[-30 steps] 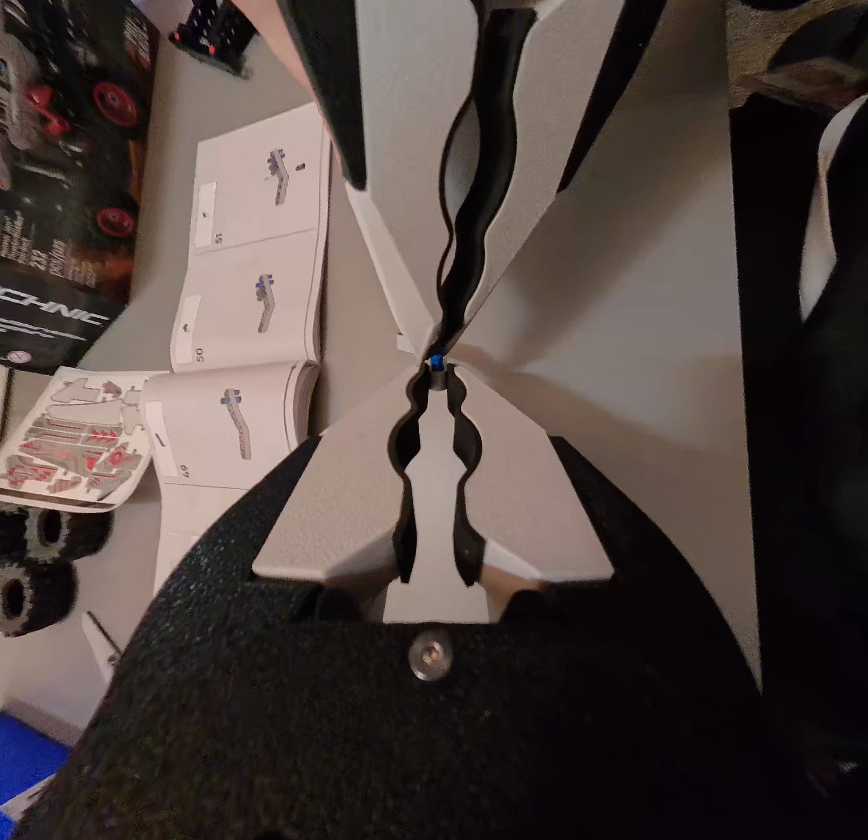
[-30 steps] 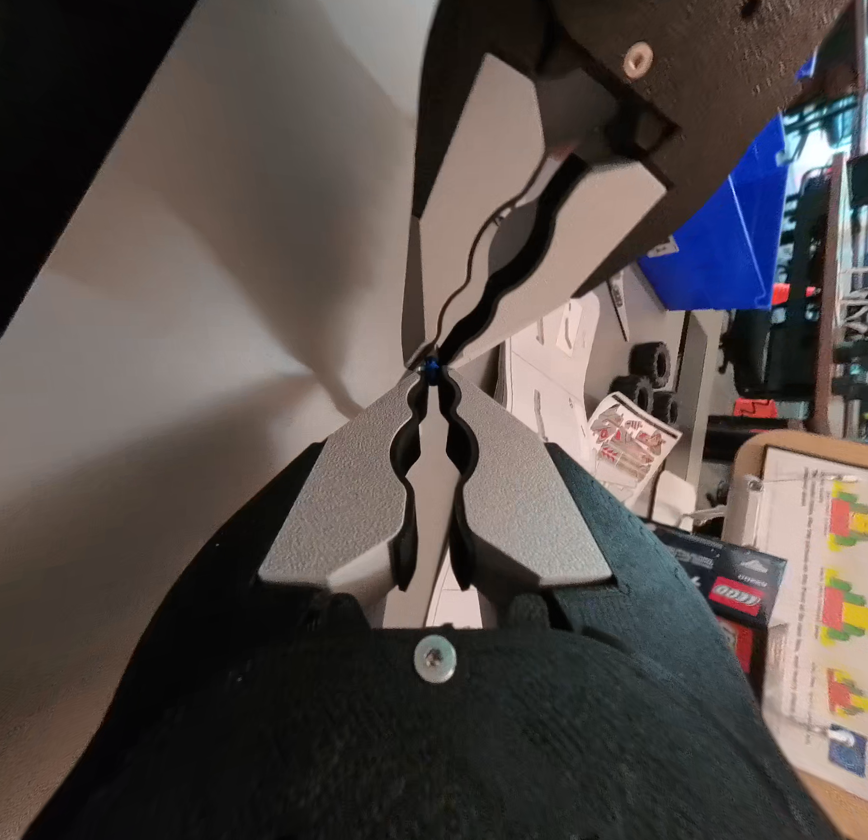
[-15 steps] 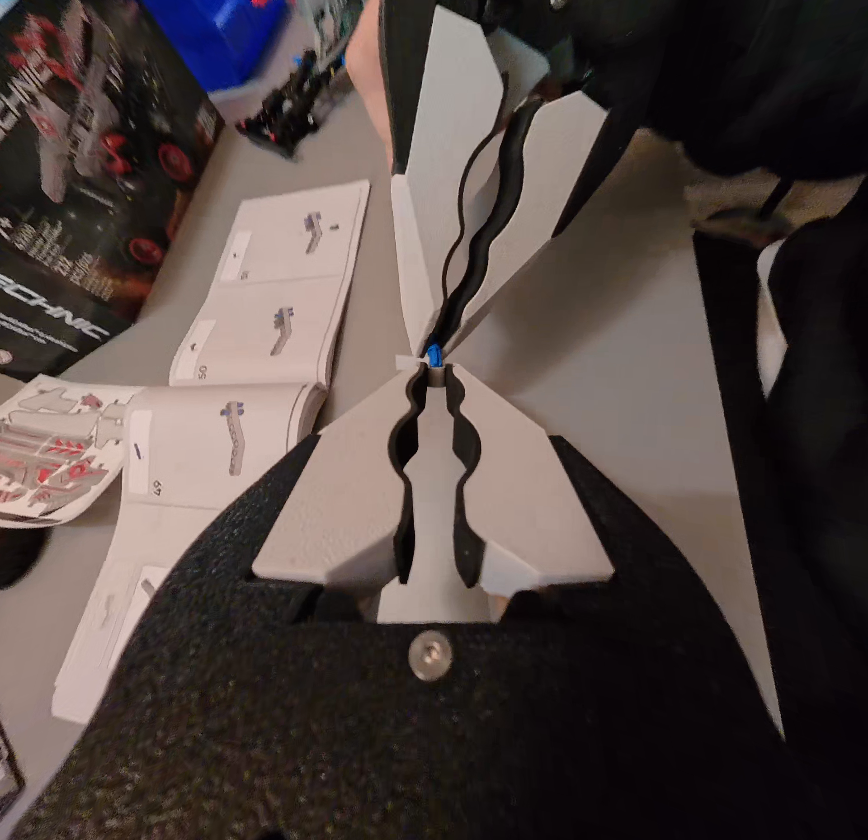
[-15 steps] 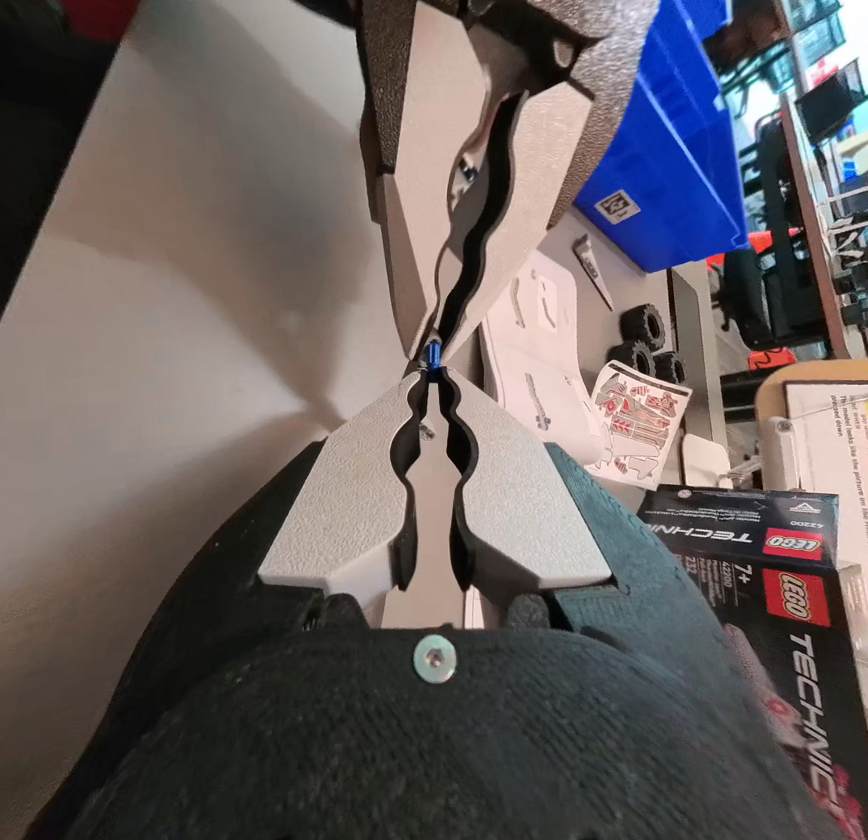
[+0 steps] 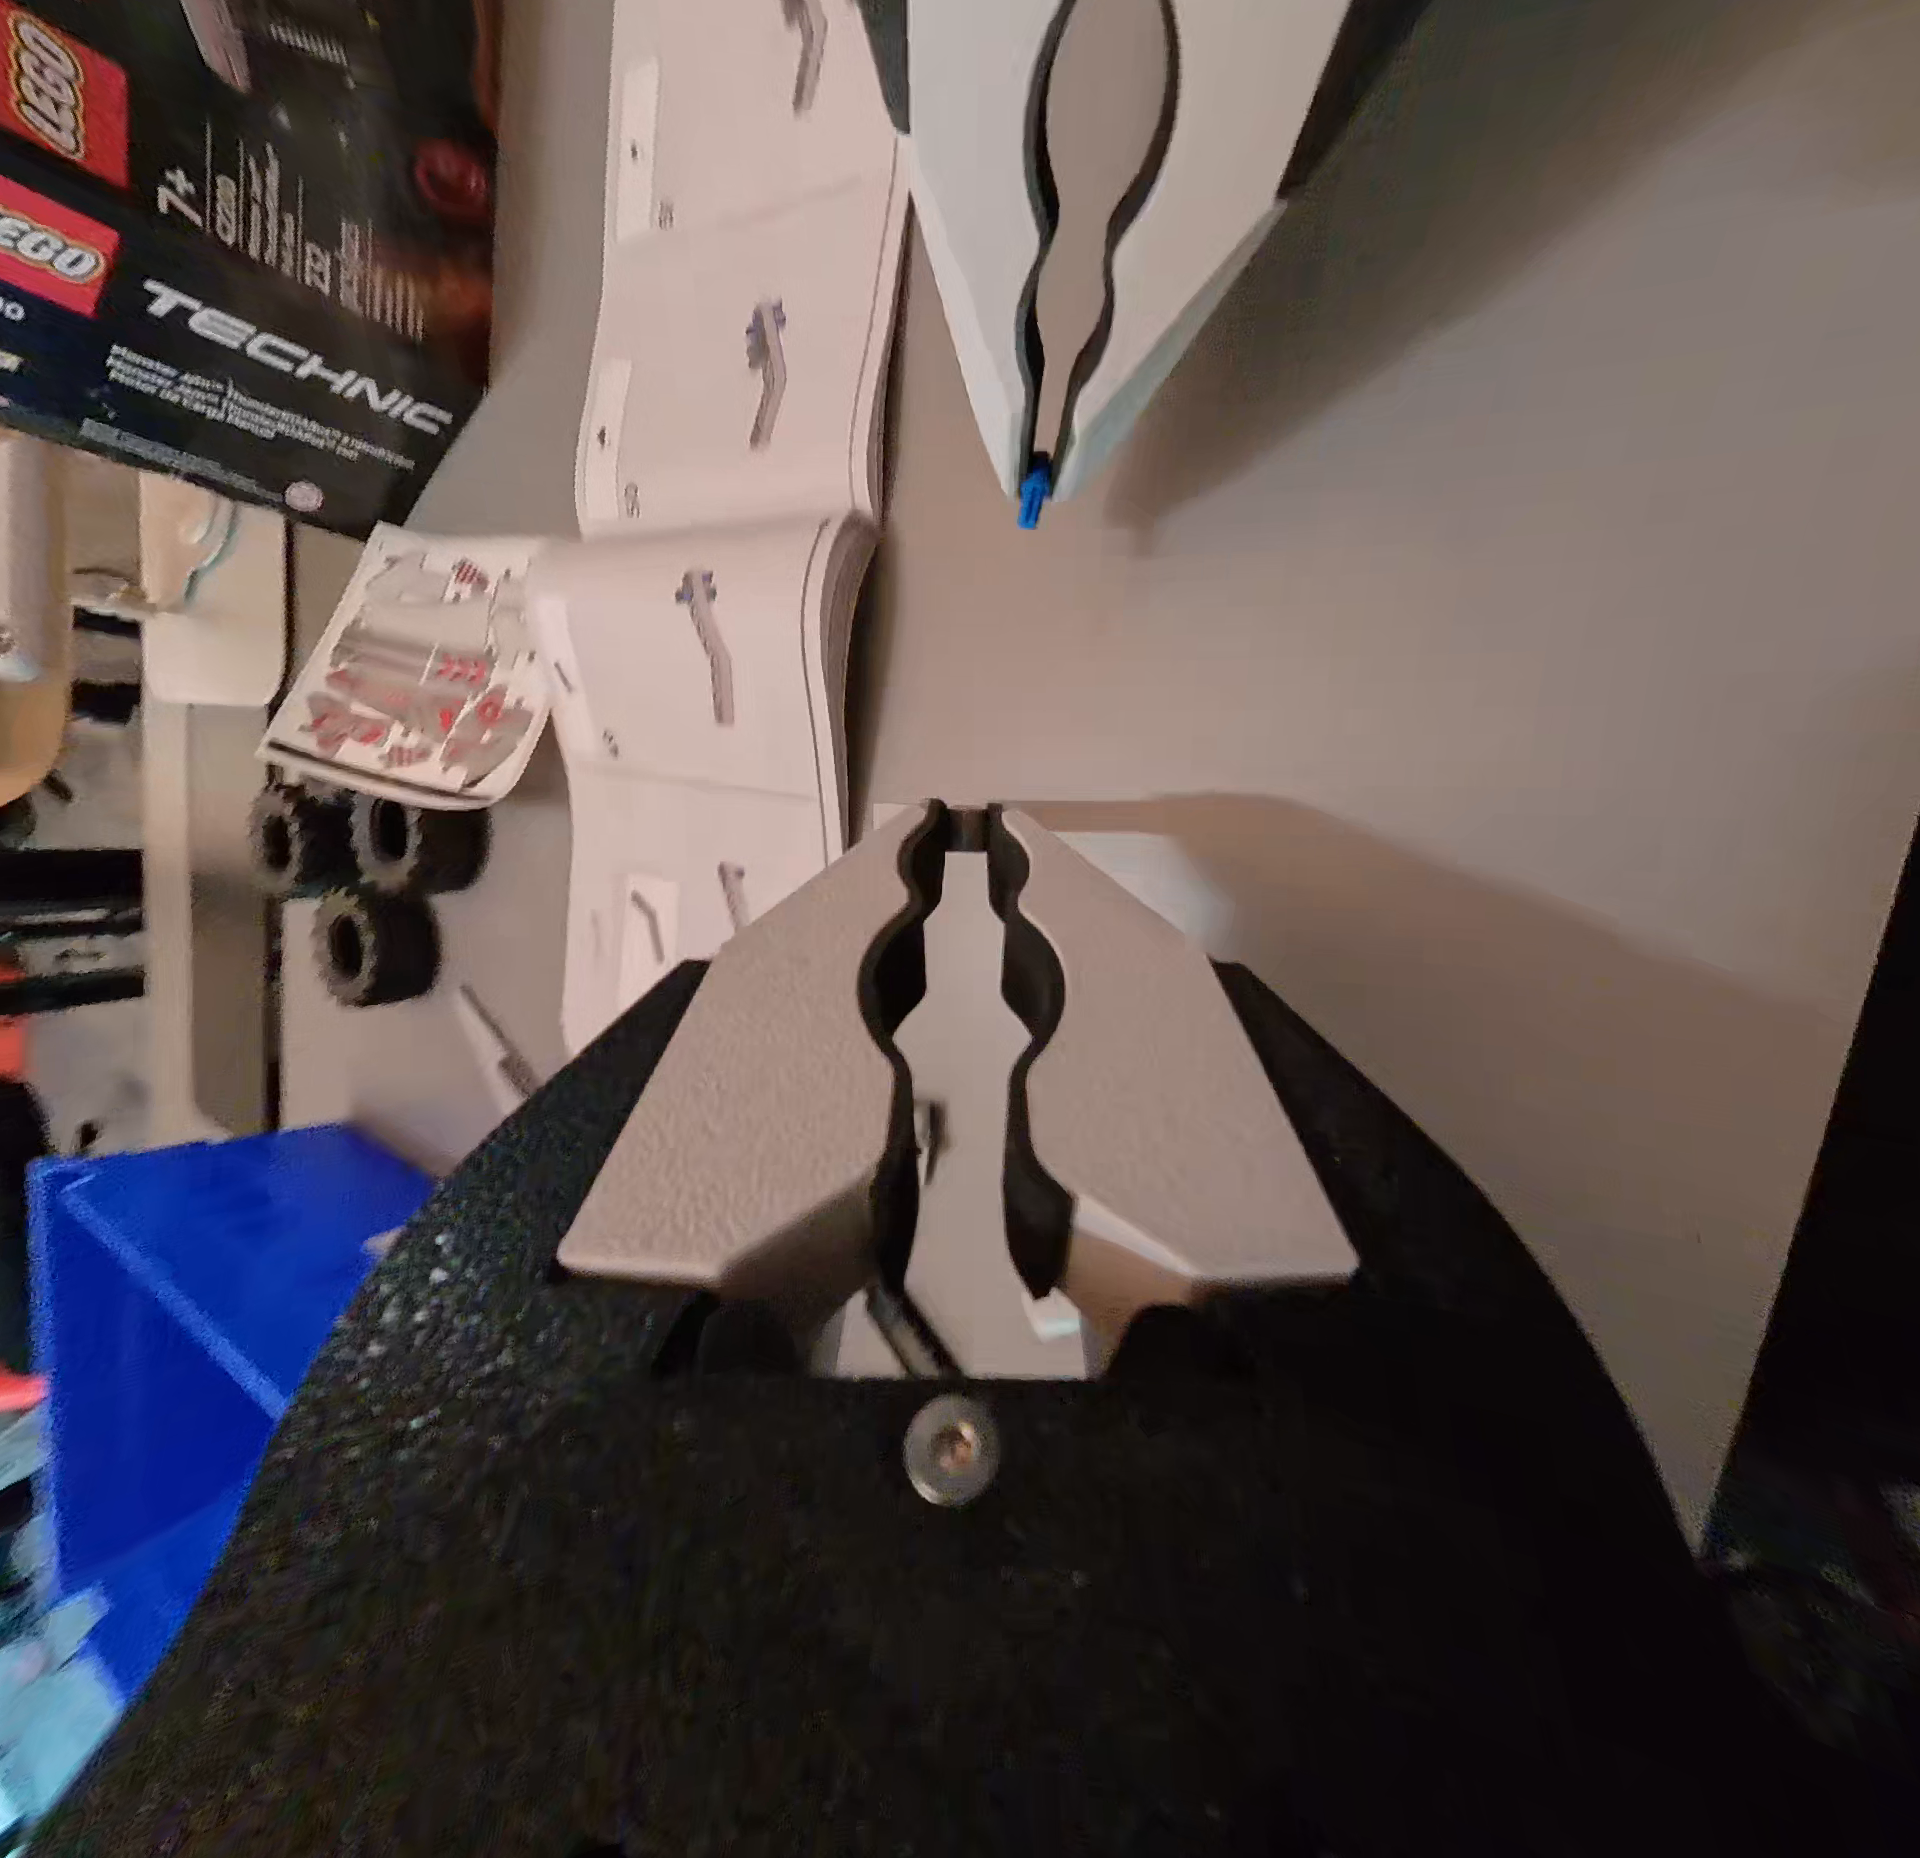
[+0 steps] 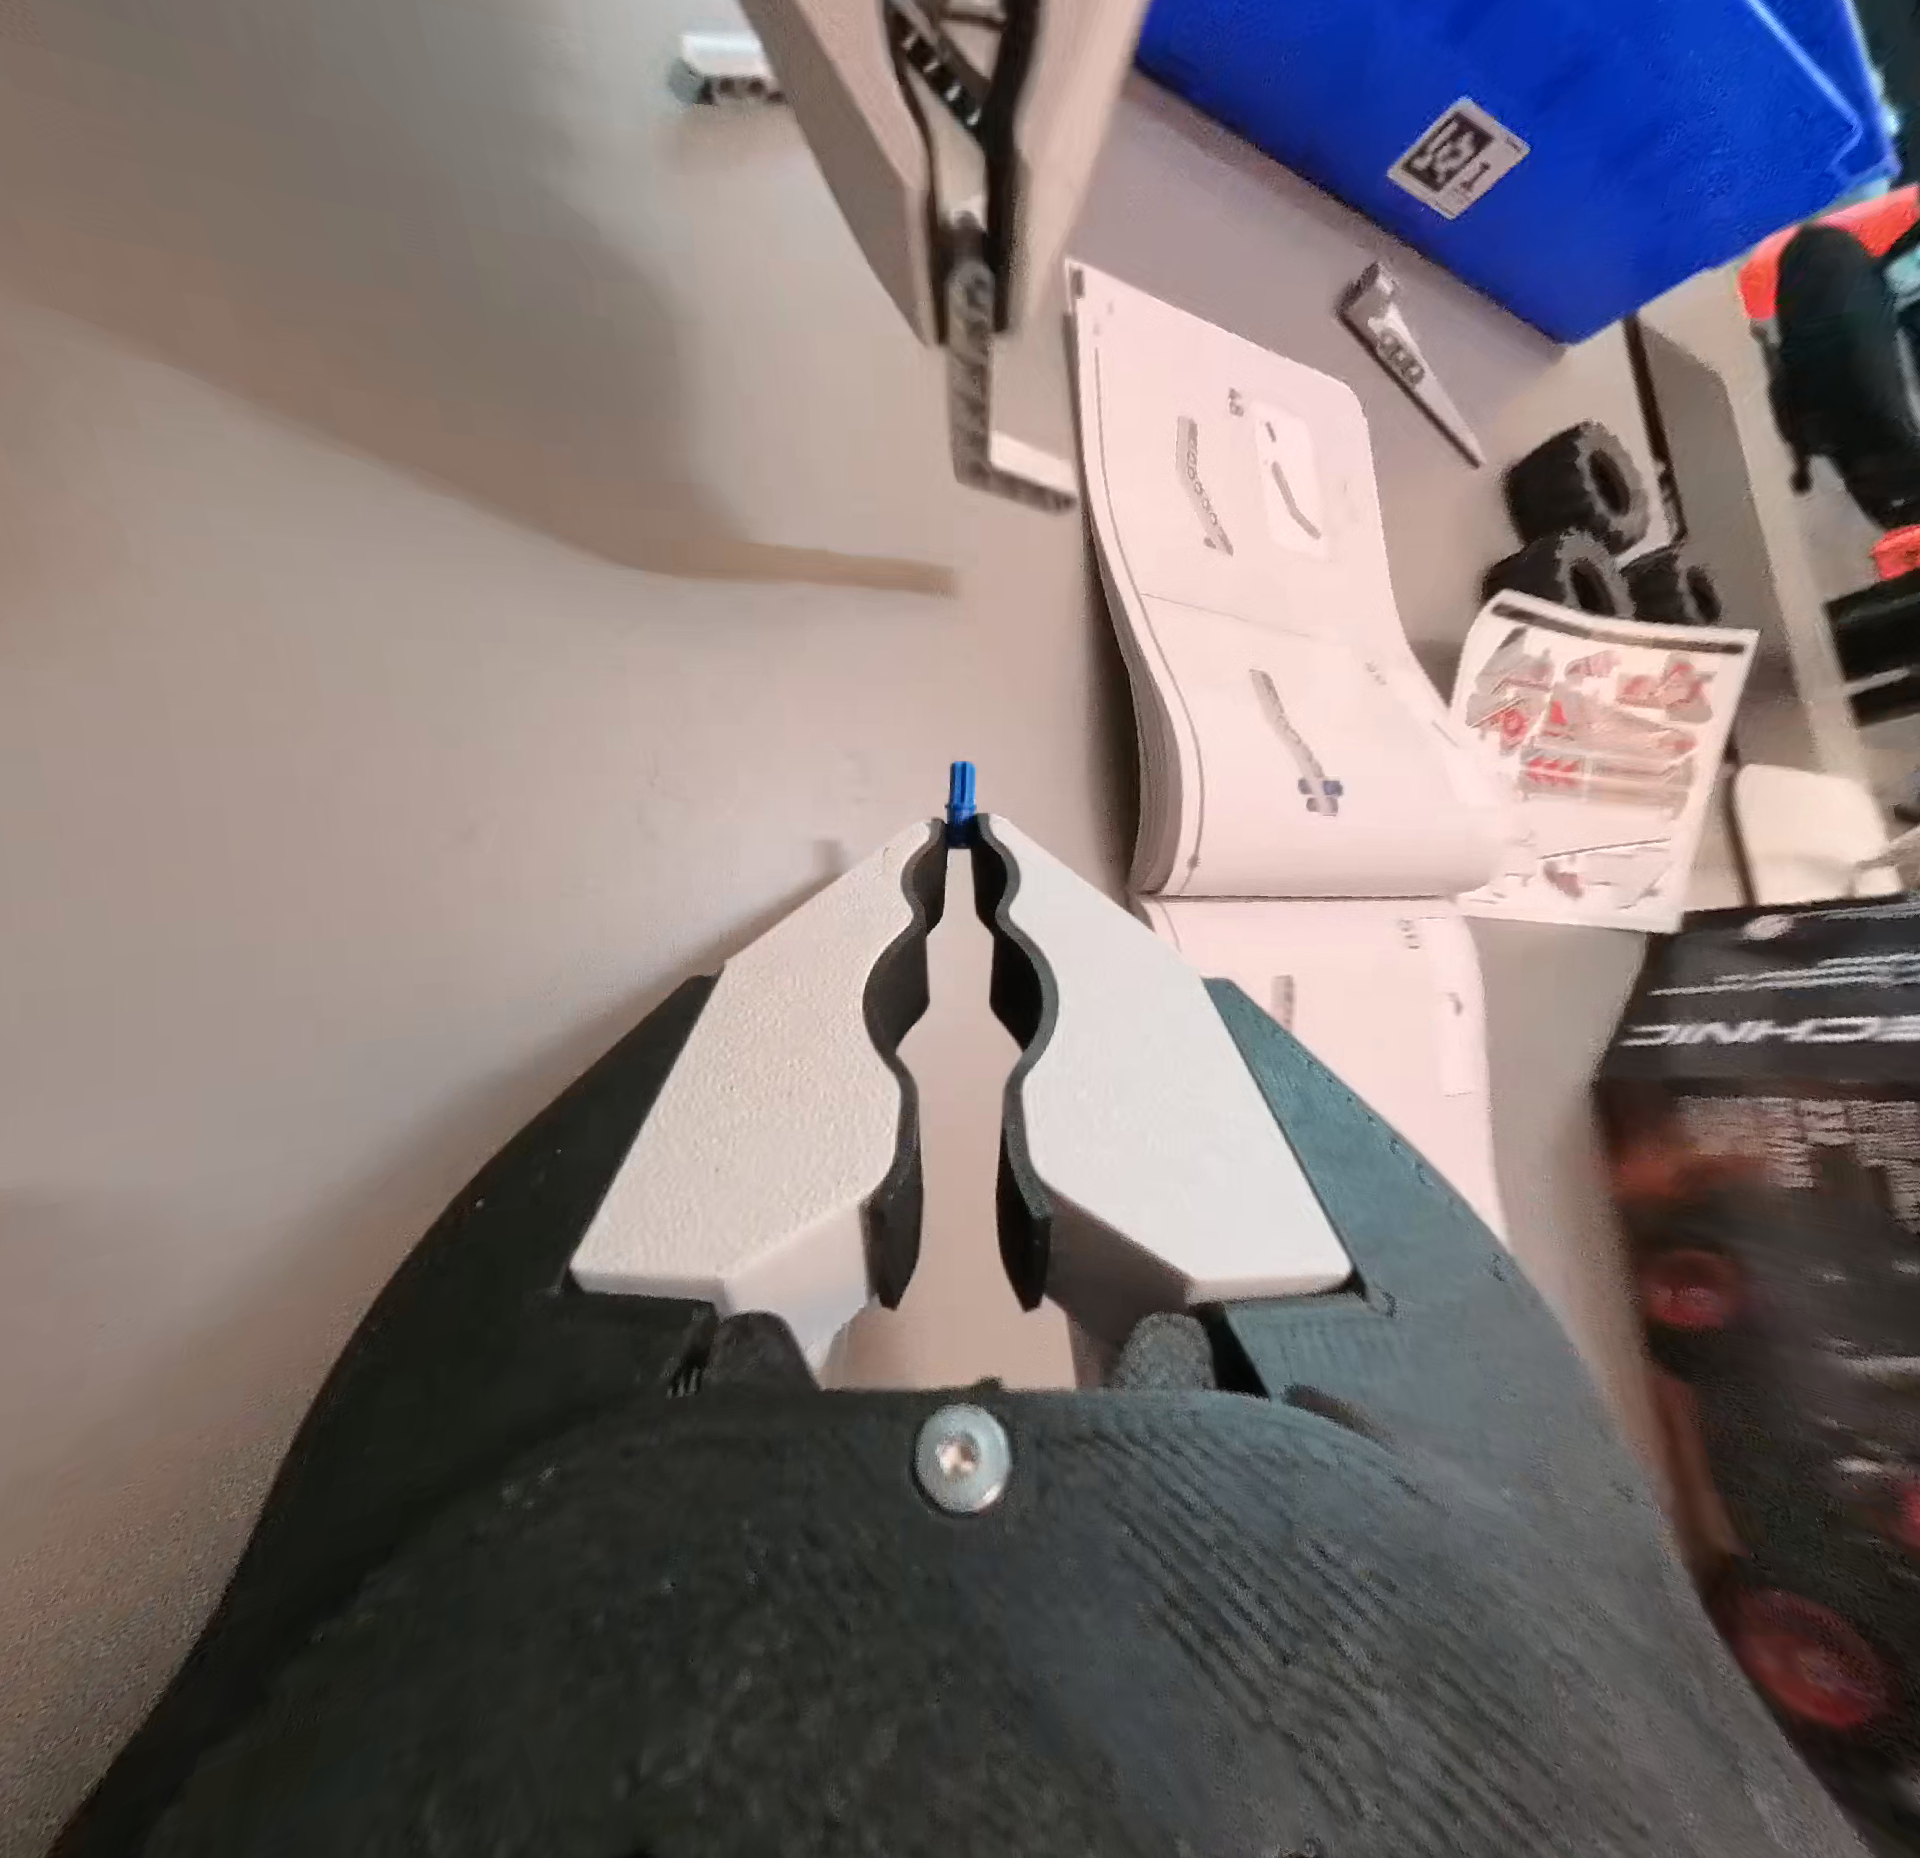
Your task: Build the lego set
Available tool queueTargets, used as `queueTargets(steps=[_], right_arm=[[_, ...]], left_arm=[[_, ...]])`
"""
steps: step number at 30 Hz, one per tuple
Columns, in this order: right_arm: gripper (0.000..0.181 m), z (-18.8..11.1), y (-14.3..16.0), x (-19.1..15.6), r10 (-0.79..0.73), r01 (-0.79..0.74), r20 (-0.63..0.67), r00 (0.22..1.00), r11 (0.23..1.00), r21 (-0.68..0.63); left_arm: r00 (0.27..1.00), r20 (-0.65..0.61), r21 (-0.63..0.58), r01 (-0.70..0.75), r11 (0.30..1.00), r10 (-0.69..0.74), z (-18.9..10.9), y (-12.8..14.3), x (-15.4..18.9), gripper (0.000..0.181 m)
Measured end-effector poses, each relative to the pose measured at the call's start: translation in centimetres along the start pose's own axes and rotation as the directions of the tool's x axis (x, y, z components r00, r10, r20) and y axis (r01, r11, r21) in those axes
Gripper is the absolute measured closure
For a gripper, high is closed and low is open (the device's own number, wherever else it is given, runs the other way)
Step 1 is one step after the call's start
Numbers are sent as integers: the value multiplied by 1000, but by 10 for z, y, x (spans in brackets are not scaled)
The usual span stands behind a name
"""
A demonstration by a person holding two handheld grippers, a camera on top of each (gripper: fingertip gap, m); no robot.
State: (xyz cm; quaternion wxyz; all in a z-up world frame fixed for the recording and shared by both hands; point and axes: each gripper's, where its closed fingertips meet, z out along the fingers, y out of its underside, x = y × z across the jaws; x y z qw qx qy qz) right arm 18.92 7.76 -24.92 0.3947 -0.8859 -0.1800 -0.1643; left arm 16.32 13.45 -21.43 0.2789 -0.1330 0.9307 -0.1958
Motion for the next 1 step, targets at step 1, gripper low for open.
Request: queueTargets(steps=[1], right_arm=[[178,3,0,-1,39,-39,8,999,999,23]], left_arm=[[1000,11,-46,-22,999,23,-4,3,1,176]])
